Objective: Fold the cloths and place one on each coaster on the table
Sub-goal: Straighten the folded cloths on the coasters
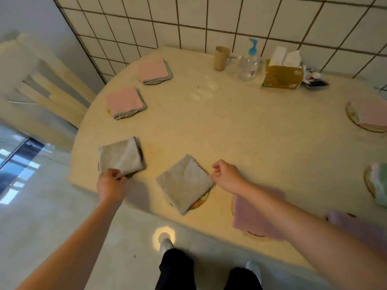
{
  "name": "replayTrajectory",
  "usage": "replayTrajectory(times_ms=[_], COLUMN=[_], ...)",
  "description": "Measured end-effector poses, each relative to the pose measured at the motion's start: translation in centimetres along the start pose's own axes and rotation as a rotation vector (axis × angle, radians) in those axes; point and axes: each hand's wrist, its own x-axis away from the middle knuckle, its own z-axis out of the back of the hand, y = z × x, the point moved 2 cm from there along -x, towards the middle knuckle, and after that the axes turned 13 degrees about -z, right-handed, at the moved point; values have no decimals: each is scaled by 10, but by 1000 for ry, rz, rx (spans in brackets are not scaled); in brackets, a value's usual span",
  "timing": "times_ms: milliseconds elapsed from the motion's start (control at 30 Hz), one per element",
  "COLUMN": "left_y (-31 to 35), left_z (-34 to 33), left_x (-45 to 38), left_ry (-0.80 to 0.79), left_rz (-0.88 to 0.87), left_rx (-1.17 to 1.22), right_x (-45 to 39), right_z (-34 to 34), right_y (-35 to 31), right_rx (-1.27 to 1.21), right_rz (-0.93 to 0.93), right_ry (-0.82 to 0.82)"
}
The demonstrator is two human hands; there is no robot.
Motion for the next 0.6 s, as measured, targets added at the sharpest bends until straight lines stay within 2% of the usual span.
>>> replayTrajectory(times_ms=[100, 200, 400, 600], left_y=[-32, -48, -55, -47], left_z=[18, 23, 14, 11], left_x=[-42, -68, -89, -102], left_ry=[-57, -153, -255, -232], left_rz=[131, 245, 357, 478], left_rx=[-28, 58, 162, 320], right_x=[-13, -22, -29, -32], right_z=[-23, -39, -52, -51], right_y=[-26, -38, -44, -51], right_rx=[43, 73, 157, -95], right_rz=[-85, -156, -306, -364], right_ry=[0, 6, -7, -356])
